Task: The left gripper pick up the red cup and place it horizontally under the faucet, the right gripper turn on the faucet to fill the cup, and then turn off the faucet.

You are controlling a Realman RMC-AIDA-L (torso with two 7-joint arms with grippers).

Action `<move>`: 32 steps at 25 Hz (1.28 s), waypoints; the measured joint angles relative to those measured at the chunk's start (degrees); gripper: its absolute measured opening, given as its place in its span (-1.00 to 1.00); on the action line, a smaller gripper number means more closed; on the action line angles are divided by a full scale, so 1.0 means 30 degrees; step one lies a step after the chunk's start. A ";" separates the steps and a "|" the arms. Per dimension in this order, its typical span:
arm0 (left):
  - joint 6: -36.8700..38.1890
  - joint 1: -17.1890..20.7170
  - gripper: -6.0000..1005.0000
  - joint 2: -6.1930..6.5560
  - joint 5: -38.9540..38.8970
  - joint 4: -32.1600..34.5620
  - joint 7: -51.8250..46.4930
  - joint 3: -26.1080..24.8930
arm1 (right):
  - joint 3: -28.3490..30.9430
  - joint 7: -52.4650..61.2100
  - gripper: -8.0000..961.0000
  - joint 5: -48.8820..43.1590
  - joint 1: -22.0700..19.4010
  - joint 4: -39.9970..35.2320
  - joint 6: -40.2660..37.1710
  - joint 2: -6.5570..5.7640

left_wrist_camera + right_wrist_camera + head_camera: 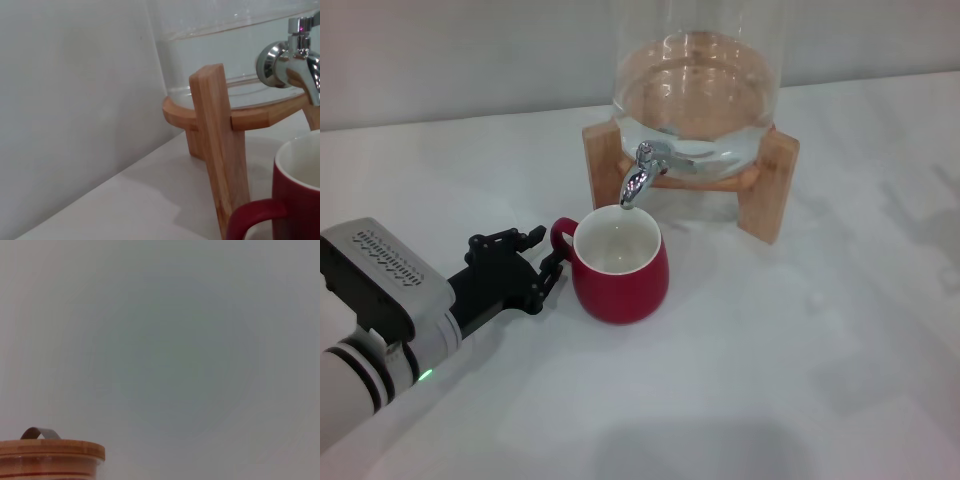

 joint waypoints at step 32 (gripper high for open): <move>0.0004 0.1018 -0.31 0.0035 -0.0221 -0.0001 0.0524 -0.0192 | -0.0226 0.0007 0.65 0.0000 -0.0112 0.0148 -0.0138 -0.0001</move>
